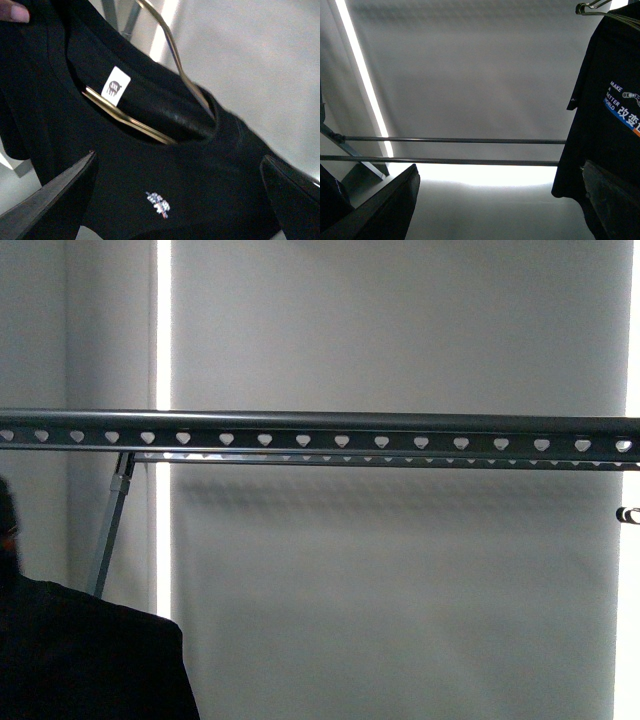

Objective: Hang clothes on hanger

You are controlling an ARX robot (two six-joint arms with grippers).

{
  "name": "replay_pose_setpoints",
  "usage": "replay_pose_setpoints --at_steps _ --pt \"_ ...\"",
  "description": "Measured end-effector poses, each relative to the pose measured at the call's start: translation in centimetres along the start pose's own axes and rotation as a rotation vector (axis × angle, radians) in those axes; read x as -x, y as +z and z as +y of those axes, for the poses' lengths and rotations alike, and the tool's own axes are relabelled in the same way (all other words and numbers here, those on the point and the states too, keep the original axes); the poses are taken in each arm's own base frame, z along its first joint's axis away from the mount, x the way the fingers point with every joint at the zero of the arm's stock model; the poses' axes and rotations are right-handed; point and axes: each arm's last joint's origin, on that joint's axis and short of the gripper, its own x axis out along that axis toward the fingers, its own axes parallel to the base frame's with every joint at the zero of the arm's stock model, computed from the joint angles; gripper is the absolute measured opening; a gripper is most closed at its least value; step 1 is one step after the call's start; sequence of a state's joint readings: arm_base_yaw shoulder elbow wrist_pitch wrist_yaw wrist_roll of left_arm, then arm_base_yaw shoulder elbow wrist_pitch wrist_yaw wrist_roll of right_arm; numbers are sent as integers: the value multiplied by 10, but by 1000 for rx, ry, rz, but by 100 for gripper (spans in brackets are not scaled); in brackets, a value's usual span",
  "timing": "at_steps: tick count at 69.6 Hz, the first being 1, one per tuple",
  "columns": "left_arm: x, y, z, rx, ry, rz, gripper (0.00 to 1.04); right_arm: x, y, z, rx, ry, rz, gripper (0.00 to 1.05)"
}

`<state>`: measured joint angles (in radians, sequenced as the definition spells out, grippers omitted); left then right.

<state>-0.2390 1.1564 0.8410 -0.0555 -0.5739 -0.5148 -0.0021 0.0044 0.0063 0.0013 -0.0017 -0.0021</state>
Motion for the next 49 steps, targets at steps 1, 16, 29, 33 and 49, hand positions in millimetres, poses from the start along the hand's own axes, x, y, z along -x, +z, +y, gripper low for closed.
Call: replay_pose_setpoints --at_steps 1,16,29,33,49 --pt "-3 2 -3 7 10 -2 98 0 0 0 0 0 0 97" --pt "-46 21 -53 101 162 -42 98 0 0 0 0 0 0 97" --pt "-59 19 -85 142 227 -5 98 0 0 0 0 0 0 97" --pt "-60 16 -91 147 239 1 98 0 0 0 0 0 0 97" --pt "-62 1 -107 142 275 41 98 0 0 0 0 0 0 97"
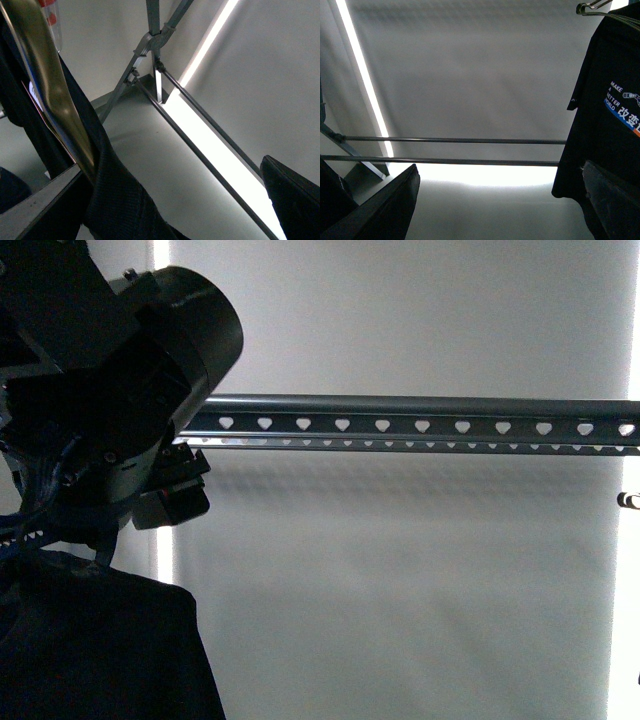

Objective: Hang clothes on hanger

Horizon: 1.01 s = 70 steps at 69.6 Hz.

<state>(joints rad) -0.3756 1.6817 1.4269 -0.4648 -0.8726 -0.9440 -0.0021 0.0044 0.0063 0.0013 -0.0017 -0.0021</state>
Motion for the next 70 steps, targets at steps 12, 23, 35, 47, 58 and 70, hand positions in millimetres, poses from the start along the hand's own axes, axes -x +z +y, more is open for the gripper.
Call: replay_pose_setpoints --at_steps 12,23,35,47,58,70 --pt "-14 -19 -9 -30 47 9 98 0 0 0 0 0 0 97" --pt "-19 -22 -11 -41 66 14 96 0 0 0 0 0 0 97" --pt "-23 -24 -11 -56 75 11 68 0 0 0 0 0 0 97" --pt "-26 -26 -9 -57 83 8 40 0 0 0 0 0 0 97" --pt "-30 -29 -10 -28 88 11 18 0 0 0 0 0 0 97" --pt "-38 -38 -14 -24 84 21 4 0 0 0 0 0 0 97"
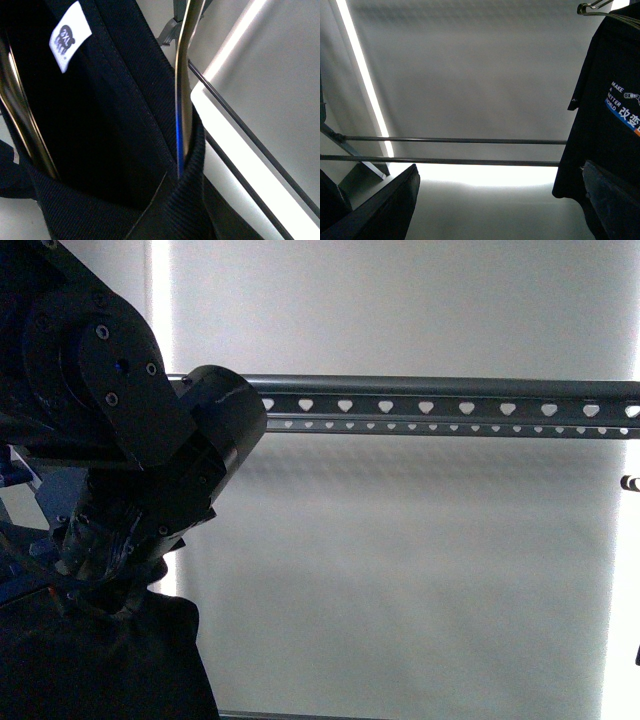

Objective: Hang clothes on hanger

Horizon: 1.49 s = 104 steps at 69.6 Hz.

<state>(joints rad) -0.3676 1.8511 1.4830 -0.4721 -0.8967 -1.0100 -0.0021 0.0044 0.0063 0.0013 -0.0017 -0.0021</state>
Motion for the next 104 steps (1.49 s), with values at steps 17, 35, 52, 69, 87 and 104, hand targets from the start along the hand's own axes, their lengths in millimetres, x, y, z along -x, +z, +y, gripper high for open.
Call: replay_pose_setpoints --at_steps 17,35,52,69,87,104 --pt "5 -1 -7 -49 -92 19 4 0 0 0 0 0 0 97" --pt "18 10 16 -101 -359 16 4 0 0 0 0 0 0 97" --pt "48 41 55 -296 -712 33 4 0 0 0 0 0 0 97" --pt "49 68 97 -576 -1104 82 4 0 0 0 0 0 0 97" --pt "24 136 110 -839 -1695 25 4 0 0 0 0 0 0 97" --pt "8 136 68 -1007 -1941 146 4 0 0 0 0 0 0 97"
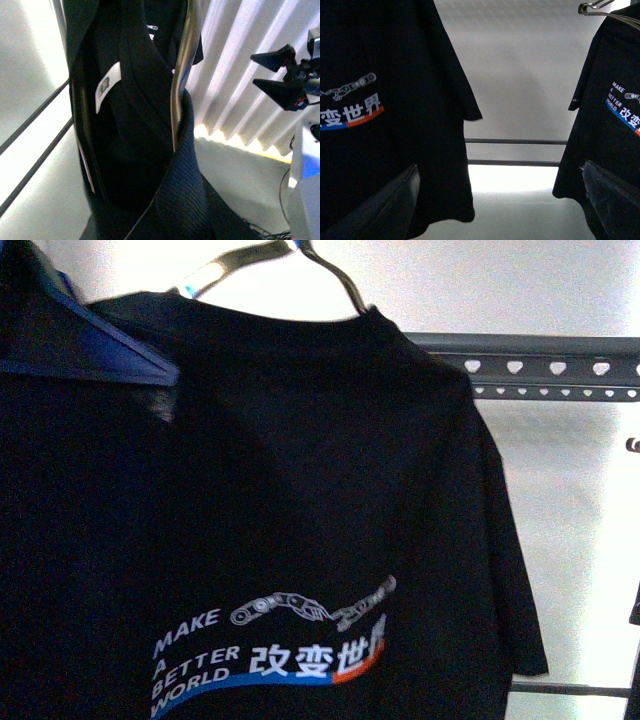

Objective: Hang clothes on hanger

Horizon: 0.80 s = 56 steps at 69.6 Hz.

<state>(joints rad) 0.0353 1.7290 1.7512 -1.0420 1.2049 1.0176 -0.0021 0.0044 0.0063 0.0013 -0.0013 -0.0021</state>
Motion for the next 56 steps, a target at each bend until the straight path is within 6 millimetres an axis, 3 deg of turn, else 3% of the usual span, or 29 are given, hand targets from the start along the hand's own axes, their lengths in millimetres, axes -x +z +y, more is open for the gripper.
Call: replay_pose_setpoints --at_steps 9,19,31,50,56 --pt "-31 11 12 -96 -55 -32 4 0 0 0 0 0 0 97" --pt "-55 38 5 -143 -142 -69 4 0 0 0 0 0 0 97" --pt "-66 44 6 -214 -96 -47 4 0 0 0 0 0 0 97" --pt "-67 40 8 -167 -78 -31 4 0 0 0 0 0 0 97" --pt "-67 40 9 -162 -76 -31 4 -5 5 -3 -64 240 44 97"
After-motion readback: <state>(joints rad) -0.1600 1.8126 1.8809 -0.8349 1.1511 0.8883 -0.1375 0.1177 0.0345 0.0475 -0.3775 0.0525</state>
